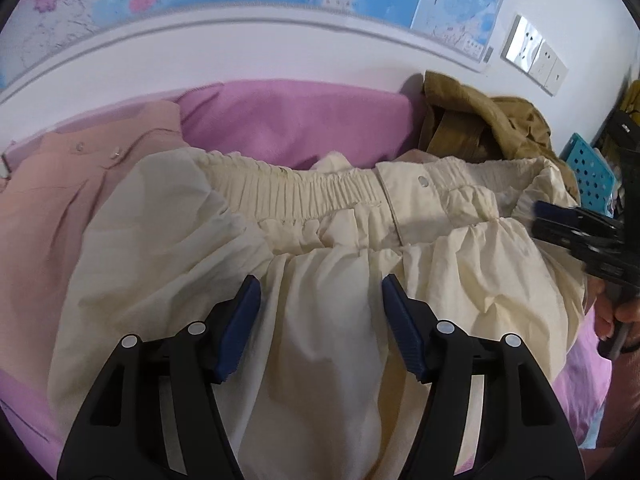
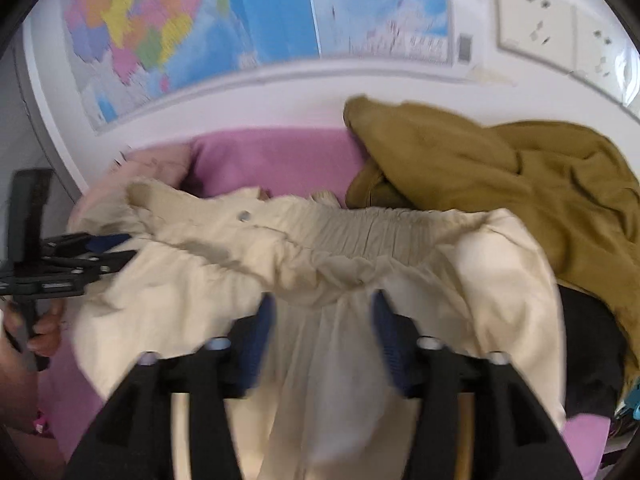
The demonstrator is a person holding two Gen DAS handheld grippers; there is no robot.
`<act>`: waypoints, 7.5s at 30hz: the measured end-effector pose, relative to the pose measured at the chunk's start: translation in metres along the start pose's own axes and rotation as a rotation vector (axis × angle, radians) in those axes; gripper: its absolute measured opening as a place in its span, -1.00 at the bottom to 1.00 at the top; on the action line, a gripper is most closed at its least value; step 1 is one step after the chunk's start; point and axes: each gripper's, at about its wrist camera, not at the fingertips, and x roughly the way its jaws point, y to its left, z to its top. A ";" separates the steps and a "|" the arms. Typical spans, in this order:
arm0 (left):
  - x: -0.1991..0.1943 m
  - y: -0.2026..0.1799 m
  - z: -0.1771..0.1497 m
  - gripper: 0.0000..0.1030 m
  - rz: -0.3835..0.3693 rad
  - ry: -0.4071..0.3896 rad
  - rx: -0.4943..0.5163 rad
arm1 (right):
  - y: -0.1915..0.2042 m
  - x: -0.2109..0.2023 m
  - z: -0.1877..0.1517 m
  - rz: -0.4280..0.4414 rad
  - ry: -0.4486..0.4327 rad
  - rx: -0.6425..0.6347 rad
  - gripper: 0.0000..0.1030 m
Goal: Fold large clothes
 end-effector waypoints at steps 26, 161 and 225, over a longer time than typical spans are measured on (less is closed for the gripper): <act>-0.071 0.060 -0.045 0.38 0.068 -0.133 -0.078 | -0.057 -0.037 -0.048 0.066 0.001 0.296 0.39; -0.107 0.016 -0.112 0.13 0.078 -0.205 0.020 | -0.098 -0.087 -0.134 -0.008 -0.086 0.420 0.27; -0.050 0.041 -0.146 0.57 -0.353 -0.014 -0.551 | -0.081 -0.047 -0.156 0.133 -0.119 0.762 0.91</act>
